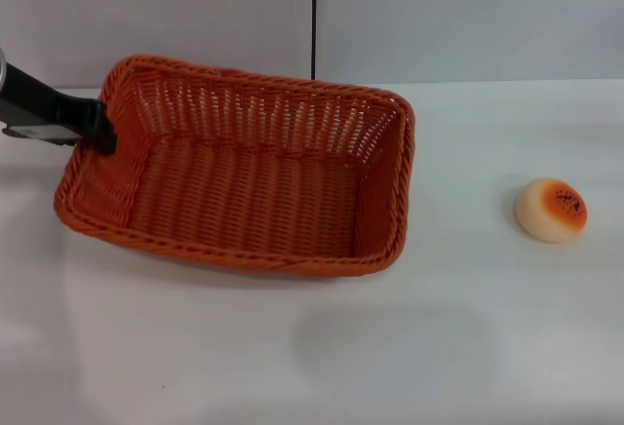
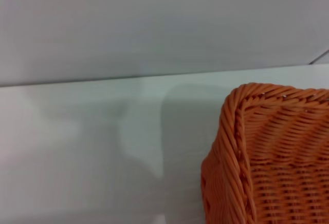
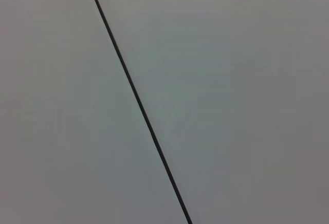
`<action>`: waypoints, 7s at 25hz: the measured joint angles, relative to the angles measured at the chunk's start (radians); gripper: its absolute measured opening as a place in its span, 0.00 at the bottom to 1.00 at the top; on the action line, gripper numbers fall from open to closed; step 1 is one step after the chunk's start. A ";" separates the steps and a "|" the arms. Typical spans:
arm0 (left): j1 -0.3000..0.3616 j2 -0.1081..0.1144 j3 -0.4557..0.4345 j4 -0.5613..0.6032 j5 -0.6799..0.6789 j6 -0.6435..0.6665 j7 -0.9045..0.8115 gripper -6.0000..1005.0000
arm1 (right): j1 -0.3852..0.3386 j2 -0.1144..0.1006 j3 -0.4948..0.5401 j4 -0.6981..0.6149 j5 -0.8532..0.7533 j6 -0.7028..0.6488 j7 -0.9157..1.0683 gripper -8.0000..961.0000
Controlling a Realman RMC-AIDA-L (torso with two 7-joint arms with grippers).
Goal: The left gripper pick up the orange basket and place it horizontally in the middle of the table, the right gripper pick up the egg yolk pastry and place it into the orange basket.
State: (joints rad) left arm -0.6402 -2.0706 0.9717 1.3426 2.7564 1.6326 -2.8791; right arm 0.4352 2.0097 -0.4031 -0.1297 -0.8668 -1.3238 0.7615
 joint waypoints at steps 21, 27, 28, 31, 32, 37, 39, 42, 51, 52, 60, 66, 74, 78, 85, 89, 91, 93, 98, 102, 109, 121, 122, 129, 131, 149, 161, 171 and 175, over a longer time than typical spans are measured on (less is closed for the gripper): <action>0.110 0.011 -0.154 0.046 -0.178 -0.029 0.123 0.46 | -0.079 0.038 -0.085 -0.144 -0.067 0.021 0.105 0.49; 0.219 0.009 -0.216 0.068 -0.369 -0.176 0.328 0.64 | -0.144 0.043 -0.086 -0.402 -0.406 0.095 0.462 0.49; 0.248 0.008 -0.217 0.065 -0.429 -0.216 0.383 0.65 | -0.155 0.046 -0.083 -0.464 -0.478 0.106 0.544 0.49; 0.332 0.007 -0.212 0.033 -0.631 -0.323 0.566 0.68 | -0.181 0.056 -0.079 -0.644 -0.688 0.121 0.793 0.49; 0.359 0.007 -0.211 0.014 -0.711 -0.349 0.647 0.68 | -0.185 0.058 -0.076 -0.708 -0.768 0.118 0.886 0.49; 0.452 0.005 -0.219 -0.128 -1.061 -0.401 1.030 0.68 | -0.143 0.036 -0.038 -0.921 -1.159 -0.025 1.262 0.49; 0.471 0.006 -0.222 -0.193 -1.167 -0.401 1.147 0.68 | -0.098 0.011 -0.015 -0.947 -1.286 -0.122 1.358 0.49; 0.492 0.007 -0.226 -0.305 -1.317 -0.382 1.368 0.68 | -0.015 -0.033 0.008 -0.937 -1.455 -0.244 1.474 0.49; 0.502 0.008 -0.227 -0.488 -1.472 -0.318 1.667 0.68 | 0.145 -0.080 -0.090 -0.780 -1.643 -0.344 1.584 0.49; 0.502 0.008 -0.227 -0.488 -1.472 -0.318 1.667 0.68 | 0.154 -0.080 -0.101 -0.762 -1.644 -0.340 1.587 0.49; 0.508 0.010 -0.216 -0.534 -1.483 -0.309 1.774 0.68 | 0.196 -0.089 -0.135 -0.600 -1.655 -0.254 1.590 0.49; 0.508 0.011 -0.215 -0.537 -1.484 -0.308 1.789 0.68 | 0.207 -0.093 -0.152 -0.522 -1.656 -0.183 1.589 0.49; 0.502 0.010 -0.215 -0.542 -1.486 -0.307 1.792 0.68 | 0.219 -0.092 -0.192 -0.473 -1.656 -0.103 1.584 0.46; 0.501 0.010 -0.214 -0.546 -1.486 -0.307 1.792 0.68 | 0.224 -0.094 -0.200 -0.465 -1.655 -0.093 1.576 0.42; 0.502 0.010 -0.212 -0.549 -1.478 -0.309 1.786 0.67 | 0.217 -0.084 -0.195 -0.540 -1.636 -0.135 1.559 0.29; 0.503 0.009 -0.212 -0.553 -1.476 -0.311 1.788 0.66 | 0.188 -0.075 -0.190 -0.667 -1.539 -0.248 1.564 0.22; 0.503 0.009 -0.212 -0.556 -1.475 -0.311 1.789 0.66 | 0.180 -0.075 -0.190 -0.708 -1.499 -0.292 1.576 0.19; 0.502 0.009 -0.213 -0.558 -1.475 -0.310 1.790 0.66 | 0.177 -0.075 -0.190 -0.724 -1.486 -0.310 1.581 0.17; 0.498 0.009 -0.214 -0.571 -1.477 -0.307 1.790 0.67 | 0.182 -0.063 -0.192 -0.790 -1.431 -0.385 1.592 0.12; 0.495 0.008 -0.214 -0.575 -1.477 -0.307 1.791 0.67 | 0.224 -0.050 -0.234 -0.800 -1.381 -0.398 1.593 0.09; 0.493 0.007 -0.213 -0.590 -1.478 -0.307 1.791 0.67 | 0.373 -0.005 -0.352 -0.723 -1.319 -0.359 1.550 0.07; 0.486 0.005 -0.212 -0.616 -1.481 -0.307 1.834 0.67 | 0.500 0.039 -0.470 -0.568 -1.317 -0.154 1.392 0.08; 0.483 0.005 -0.212 -0.616 -1.481 -0.307 1.835 0.67 | 0.500 0.039 -0.470 -0.568 -1.317 -0.154 1.392 0.08; 0.470 0.008 -0.210 -0.619 -1.475 -0.307 1.838 0.67 | 0.486 0.053 -0.471 -0.566 -1.256 -0.082 1.323 0.21; 0.470 0.008 -0.211 -0.619 -1.476 -0.307 1.836 0.67 | 0.469 0.055 -0.469 -0.597 -1.255 -0.086 1.322 0.30; 0.474 0.010 -0.265 -0.634 -1.482 -0.374 1.751 0.68 | -0.062 0.071 -0.478 -0.741 -0.657 -0.160 0.797 0.64; 0.492 0.008 -0.281 -0.638 -1.483 -0.401 1.831 0.80 | -0.229 0.069 -0.296 -0.495 -0.389 -0.060 0.446 0.64; 0.500 0.007 -0.348 -0.714 -1.532 -0.287 1.977 0.80 | -0.269 0.071 -0.194 -0.464 -0.374 -0.074 0.318 0.64; 0.501 0.008 -0.372 -0.756 -1.555 -0.257 2.033 0.80 | -0.257 0.067 -0.182 -0.431 -0.372 -0.068 0.298 0.64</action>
State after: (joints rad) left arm -0.1391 -2.0630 0.5994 0.5869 1.2013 1.3751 -0.8459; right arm 0.1778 2.0765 -0.5848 -0.5611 -1.2389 -1.3919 1.0590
